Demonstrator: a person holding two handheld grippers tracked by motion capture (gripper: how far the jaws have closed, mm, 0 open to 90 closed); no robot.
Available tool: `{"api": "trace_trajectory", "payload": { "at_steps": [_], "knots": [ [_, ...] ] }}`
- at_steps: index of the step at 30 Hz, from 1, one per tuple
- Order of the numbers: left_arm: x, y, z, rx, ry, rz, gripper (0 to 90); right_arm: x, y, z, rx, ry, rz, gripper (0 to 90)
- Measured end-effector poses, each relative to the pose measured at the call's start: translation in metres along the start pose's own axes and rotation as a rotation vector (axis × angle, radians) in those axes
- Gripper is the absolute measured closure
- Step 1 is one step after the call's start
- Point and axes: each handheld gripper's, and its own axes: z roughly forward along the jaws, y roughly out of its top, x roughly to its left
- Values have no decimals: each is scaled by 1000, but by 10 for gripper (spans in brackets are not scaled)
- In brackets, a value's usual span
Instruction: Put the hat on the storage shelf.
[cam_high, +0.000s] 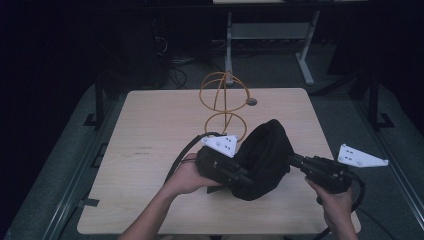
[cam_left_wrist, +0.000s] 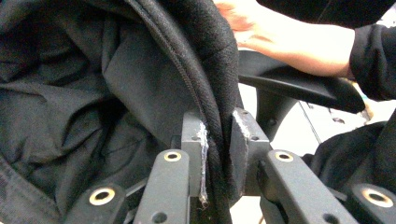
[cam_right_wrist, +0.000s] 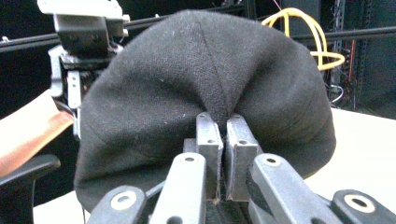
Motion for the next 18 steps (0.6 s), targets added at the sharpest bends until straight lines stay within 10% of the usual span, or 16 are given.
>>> {"api": "trace_trajectory", "payload": {
  "at_steps": [18],
  "knots": [
    [2, -9, -15, -25, 156, -25, 620, 10, 44, 9, 5, -31, -45, 865]
  ]
}}
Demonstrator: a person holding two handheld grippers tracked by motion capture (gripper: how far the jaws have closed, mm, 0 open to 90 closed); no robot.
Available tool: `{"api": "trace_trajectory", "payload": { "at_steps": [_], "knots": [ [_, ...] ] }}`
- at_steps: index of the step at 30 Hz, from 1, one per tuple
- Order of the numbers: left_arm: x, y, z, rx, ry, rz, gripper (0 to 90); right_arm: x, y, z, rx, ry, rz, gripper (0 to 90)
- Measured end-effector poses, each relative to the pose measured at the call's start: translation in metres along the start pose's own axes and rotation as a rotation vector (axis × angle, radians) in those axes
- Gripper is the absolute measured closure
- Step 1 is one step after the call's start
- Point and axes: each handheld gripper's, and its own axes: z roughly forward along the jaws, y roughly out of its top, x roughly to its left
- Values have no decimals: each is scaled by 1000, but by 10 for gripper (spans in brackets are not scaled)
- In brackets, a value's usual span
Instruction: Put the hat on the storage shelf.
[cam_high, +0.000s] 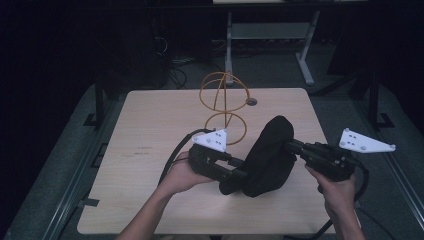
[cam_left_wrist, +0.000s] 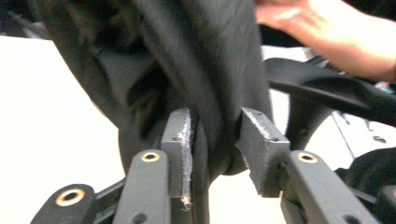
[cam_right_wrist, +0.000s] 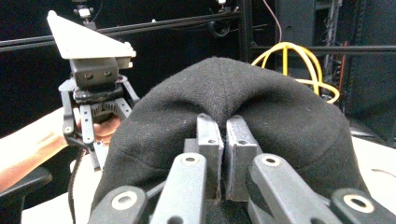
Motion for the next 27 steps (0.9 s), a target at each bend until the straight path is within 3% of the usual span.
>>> {"api": "trace_trajectory", "payload": {
  "at_steps": [4, 7, 8, 11, 15, 17, 18, 27],
  "knots": [
    [-1, -5, -5, -21, 47, -29, 471, -3, 8, -4, -14, -22, -8, 865],
    [-2, -8, -8, -24, 53, -34, 445, -5, 15, -8, -2, -37, -23, 864],
    [-3, -13, -12, -18, 78, -41, 431, -6, 18, -9, 4, -45, -25, 864],
    [-3, -20, -16, -20, 96, -54, 410, -10, 26, -12, 16, -61, -34, 864],
    [-1, -43, -28, 3, 162, -85, 378, -18, 36, -13, 16, -74, -36, 864],
    [-1, -48, -30, 9, 168, -91, 378, -22, 42, -12, 23, -76, -42, 864],
    [-2, -56, -35, 20, 200, -98, 377, -23, 45, -12, 28, -79, -45, 864],
    [2, -93, -49, 59, 293, -137, 341, -33, 74, -6, 44, -104, -65, 863]
  ]
}}
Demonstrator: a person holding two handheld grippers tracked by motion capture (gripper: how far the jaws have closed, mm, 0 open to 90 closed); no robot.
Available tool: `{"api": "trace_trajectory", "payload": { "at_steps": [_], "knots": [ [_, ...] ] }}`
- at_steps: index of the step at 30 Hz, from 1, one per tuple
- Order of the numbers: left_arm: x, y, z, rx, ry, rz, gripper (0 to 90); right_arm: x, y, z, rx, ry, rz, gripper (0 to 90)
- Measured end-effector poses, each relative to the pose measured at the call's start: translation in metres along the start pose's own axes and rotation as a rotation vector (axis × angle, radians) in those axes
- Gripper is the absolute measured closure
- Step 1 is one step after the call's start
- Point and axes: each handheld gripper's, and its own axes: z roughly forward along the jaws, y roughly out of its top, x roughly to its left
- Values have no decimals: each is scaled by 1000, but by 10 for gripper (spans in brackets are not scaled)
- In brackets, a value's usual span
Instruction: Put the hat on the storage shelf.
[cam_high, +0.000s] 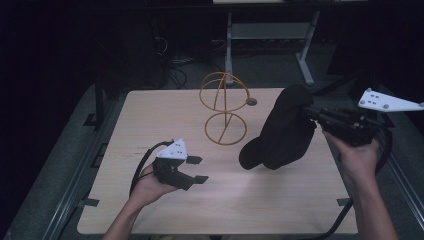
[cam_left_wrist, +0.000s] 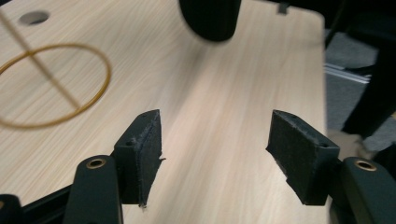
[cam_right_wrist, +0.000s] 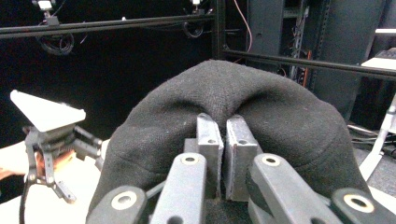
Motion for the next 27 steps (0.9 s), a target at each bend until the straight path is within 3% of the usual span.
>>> {"api": "trace_trajectory", "payload": {
  "at_steps": [10, 11, 27],
  "knots": [
    [9, -34, -7, 18, 64, -59, 296, -8, 23, 11, -1, -11, -13, 863],
    [11, -40, -9, 27, 88, -58, 296, -9, 28, 15, -2, -10, -16, 863],
    [19, -66, -15, 51, 174, -103, 230, -16, 66, 52, 26, -21, -42, 862]
  ]
}}
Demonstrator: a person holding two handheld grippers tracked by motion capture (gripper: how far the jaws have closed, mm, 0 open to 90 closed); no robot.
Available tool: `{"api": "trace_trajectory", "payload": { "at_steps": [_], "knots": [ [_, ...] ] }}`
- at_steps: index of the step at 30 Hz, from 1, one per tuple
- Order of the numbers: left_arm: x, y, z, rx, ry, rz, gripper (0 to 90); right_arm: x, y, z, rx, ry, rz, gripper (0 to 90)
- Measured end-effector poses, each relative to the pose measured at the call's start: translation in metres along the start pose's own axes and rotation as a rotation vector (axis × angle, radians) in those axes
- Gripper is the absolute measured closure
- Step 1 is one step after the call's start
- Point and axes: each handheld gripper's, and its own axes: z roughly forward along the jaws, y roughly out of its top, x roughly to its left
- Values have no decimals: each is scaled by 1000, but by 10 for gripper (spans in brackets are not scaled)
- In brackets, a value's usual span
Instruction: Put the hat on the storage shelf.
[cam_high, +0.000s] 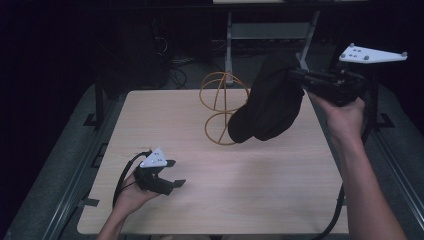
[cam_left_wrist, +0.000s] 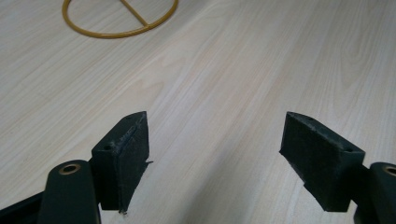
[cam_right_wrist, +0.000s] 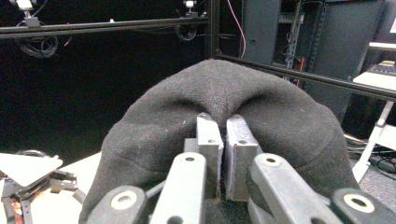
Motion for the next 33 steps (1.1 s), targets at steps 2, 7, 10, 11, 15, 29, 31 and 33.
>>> {"api": "trace_trajectory", "payload": {
  "at_steps": [2, 7, 10, 11, 15, 29, 31, 33],
  "knots": [
    [1, -1, -2, 5, 8, 12, 230, 0, 5, 6, 6, -2, -7, 862],
    [2, -1, -3, 0, 13, 14, 230, -1, 19, 23, 23, -1, -16, 862],
    [3, -3, -3, 7, 10, 9, 231, 0, 28, 36, 41, 0, -30, 862],
    [3, -3, -3, 7, 8, 7, 231, 1, 31, 41, 51, -1, -37, 862],
    [4, -6, -2, 1, 5, -7, 232, 0, 42, 61, 83, 4, -50, 862],
    [10, -11, -3, -18, -2, -36, 232, -6, 46, 130, 210, 4, -46, 860],
    [10, -11, -3, -17, -1, -36, 232, -7, 44, 139, 226, 10, -37, 860],
    [10, -12, -2, -24, -1, -41, 232, -8, 43, 147, 240, 10, -28, 860]
  ]
}}
